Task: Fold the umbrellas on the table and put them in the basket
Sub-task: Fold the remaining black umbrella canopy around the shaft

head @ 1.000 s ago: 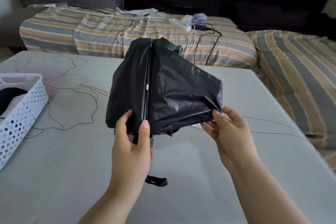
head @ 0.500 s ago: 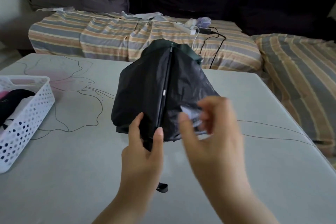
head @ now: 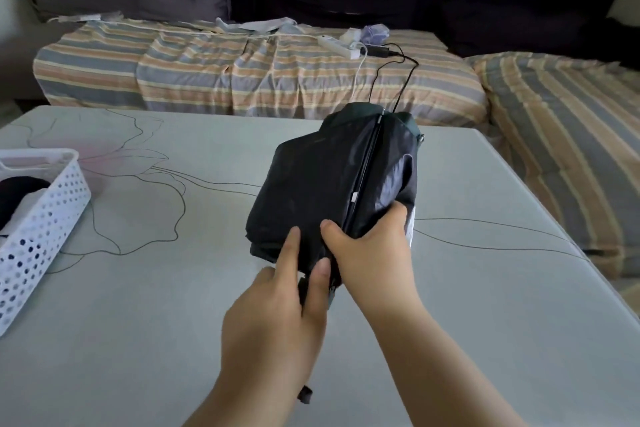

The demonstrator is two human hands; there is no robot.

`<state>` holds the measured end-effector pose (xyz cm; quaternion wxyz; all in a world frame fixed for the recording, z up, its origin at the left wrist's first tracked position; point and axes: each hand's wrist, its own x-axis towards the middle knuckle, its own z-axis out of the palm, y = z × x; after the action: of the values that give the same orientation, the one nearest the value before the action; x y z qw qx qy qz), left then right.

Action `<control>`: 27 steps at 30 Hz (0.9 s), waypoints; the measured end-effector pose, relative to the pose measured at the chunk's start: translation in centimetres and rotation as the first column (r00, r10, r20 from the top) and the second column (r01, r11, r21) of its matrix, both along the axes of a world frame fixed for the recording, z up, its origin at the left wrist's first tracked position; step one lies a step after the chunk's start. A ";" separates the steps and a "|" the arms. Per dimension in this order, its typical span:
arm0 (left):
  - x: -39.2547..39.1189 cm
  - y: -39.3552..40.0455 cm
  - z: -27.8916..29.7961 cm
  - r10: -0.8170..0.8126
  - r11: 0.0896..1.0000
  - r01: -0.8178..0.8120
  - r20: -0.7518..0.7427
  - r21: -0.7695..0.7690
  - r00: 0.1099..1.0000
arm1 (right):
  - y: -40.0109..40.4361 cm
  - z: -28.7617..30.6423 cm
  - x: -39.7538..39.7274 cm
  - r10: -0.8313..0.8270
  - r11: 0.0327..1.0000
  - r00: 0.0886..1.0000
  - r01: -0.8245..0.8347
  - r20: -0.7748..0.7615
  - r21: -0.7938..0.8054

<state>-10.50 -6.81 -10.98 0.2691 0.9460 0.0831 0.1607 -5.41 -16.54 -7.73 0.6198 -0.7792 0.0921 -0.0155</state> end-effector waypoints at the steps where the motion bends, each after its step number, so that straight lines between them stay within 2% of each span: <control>1: -0.1 0.4 0.4 -0.031 0.999 0.029 0.031 0.041 0.999 | -0.1 -0.1 0.0 -0.004 1.000 1.000 0.004 0.008 -0.002; 3: -0.7 0.2 0.1 -0.093 0.988 0.058 0.261 0.140 0.961 | 0.0 -0.3 0.0 0.002 1.000 1.000 -0.002 0.026 -0.008; 4: -0.8 -0.1 -0.2 -0.150 0.986 0.120 0.284 0.119 0.947 | 0.1 -0.5 -0.1 0.007 1.000 0.999 -0.006 0.034 -0.015; 6: -0.5 -0.3 -0.1 -0.200 0.970 0.223 0.195 -0.103 0.960 | 0.5 -0.9 -0.2 0.014 1.000 0.999 -0.013 0.047 -0.021; 8: -0.5 -0.6 -0.5 -0.142 0.928 0.157 0.070 -0.339 0.987 | 0.9 -1.1 -0.4 0.014 1.000 0.998 -0.014 0.057 0.001; 11: -0.6 -0.5 -0.3 -0.146 0.888 0.121 -0.023 -0.444 0.989 | 1.0 -1.0 -0.5 0.010 0.999 0.997 -0.013 0.071 0.043; 15: -0.3 0.0 0.6 -0.262 0.737 0.142 -0.086 -0.661 0.961 | 0.7 -1.2 -0.5 0.012 0.996 0.996 -0.020 0.085 0.087; 18: 0.1 0.3 0.3 -0.275 0.710 0.171 -0.046 -0.683 0.960 | 0.7 -1.2 -0.5 0.015 0.990 0.996 -0.027 0.084 0.141; 22: 0.6 0.1 -0.6 -0.153 0.737 0.134 0.030 -0.662 0.988 | 0.6 -1.3 -0.3 0.078 0.983 0.996 -0.084 0.042 0.164; 25: 0.9 0.3 -0.4 -0.095 0.637 0.080 0.024 -0.767 0.995 | 0.2 -1.1 -0.2 0.123 0.985 0.991 -0.129 0.050 0.117; 27: 1.2 0.7 0.0 -0.058 0.554 0.059 0.032 -0.830 0.998 | -0.6 -1.2 0.0 0.008 1.000 0.989 -0.011 0.145 0.022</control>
<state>-9.34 -6.09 -10.96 0.6880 0.7099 0.1174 0.0942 -5.39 -17.14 -8.91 0.6337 -0.7694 0.0434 -0.0681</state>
